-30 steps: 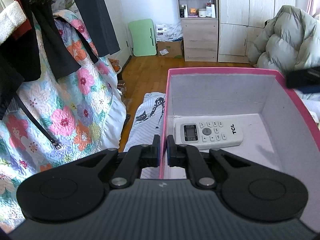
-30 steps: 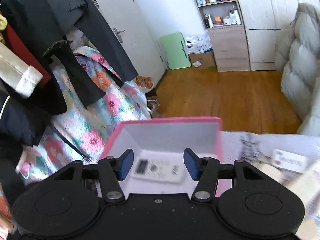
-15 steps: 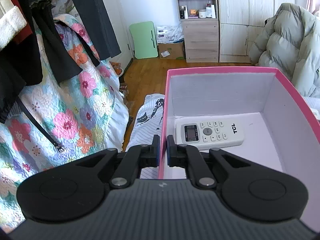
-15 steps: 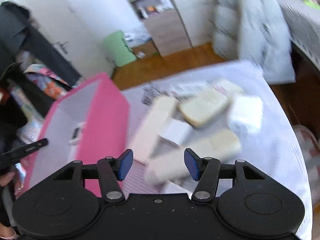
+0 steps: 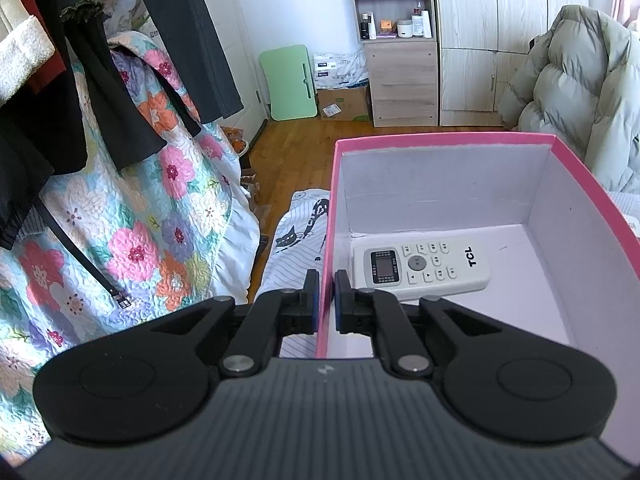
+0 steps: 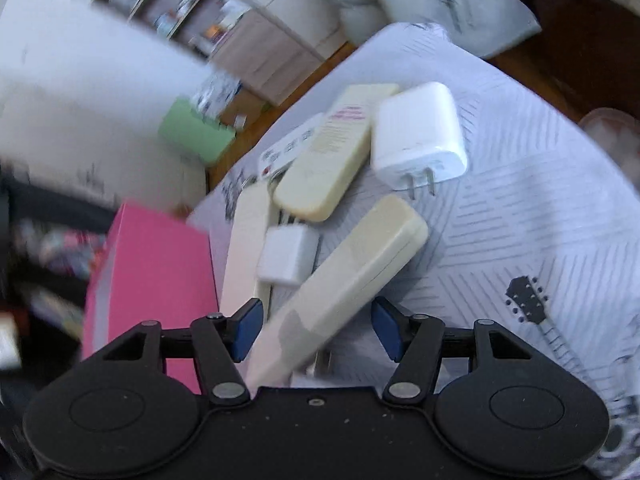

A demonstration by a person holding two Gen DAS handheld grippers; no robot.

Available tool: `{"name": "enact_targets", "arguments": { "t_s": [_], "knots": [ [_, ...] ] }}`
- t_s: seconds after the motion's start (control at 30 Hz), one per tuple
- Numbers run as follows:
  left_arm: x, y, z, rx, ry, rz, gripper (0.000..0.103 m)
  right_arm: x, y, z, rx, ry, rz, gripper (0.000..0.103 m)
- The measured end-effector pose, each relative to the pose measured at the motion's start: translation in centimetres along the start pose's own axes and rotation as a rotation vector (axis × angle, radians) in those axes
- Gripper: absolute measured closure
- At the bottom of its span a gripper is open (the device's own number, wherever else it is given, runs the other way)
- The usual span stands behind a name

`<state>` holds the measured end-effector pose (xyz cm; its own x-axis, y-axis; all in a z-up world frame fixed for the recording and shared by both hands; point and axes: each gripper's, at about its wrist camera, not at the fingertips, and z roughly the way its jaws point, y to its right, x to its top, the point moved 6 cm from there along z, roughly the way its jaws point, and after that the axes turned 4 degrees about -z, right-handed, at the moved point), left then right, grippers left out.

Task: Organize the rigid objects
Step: 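Grasp the beige remote on the table with the right tool, then carry the beige remote into the pink box and open the right tool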

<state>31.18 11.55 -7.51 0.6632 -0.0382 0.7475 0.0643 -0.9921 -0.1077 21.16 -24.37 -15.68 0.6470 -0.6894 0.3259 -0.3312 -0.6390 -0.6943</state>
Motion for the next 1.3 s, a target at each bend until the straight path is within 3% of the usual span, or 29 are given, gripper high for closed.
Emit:
{"name": "enact_targets", "arguments": {
  "t_s": [0.1,0.23,0.3,0.37,0.5,0.63,0.9,1.07,1.17,1.3],
  "knots": [
    [0.0,0.0,0.0,0.009,0.0,0.007,0.096,0.3,0.5,0.4,0.032,0.075,0.096,0.038],
    [0.0,0.2,0.1,0.011,0.003,0.002,0.096,0.5,0.9,0.9,0.08,0.095,0.129,0.038],
    [0.0,0.3,0.1,0.019,0.004,0.014,0.096,0.5,1.2,0.9,0.076,0.093,0.147,0.048],
    [-0.1,0.3,0.0,0.016,0.004,0.01,0.096,0.4,1.3,1.1,0.019,0.089,0.117,0.074],
    [-0.1,0.3,-0.1,0.011,0.003,0.002,0.096,0.2,1.8,0.6,0.056,0.117,0.079,0.077],
    [0.0,-0.1,-0.4,0.003,0.026,-0.023,0.096,0.3,-1.2,-0.8,0.161,0.16,-0.032,0.082],
    [0.0,-0.2,-0.3,-0.001,0.02,-0.029,0.096,-0.1,-9.0,-4.2,0.142,0.314,-0.442,0.082],
    [0.0,-0.3,-0.4,0.0,0.019,-0.03,0.096,0.0,-14.7,-7.9,0.245,0.442,-0.656,0.082],
    [0.0,-0.4,-0.4,-0.005,0.012,-0.037,0.096,0.0,-18.0,-8.3,0.313,0.424,-0.763,0.082],
    [0.1,-0.5,-0.3,-0.006,0.014,-0.036,0.096,-1.5,-21.2,-5.2,0.36,0.291,-0.907,0.082]
  ]
}}
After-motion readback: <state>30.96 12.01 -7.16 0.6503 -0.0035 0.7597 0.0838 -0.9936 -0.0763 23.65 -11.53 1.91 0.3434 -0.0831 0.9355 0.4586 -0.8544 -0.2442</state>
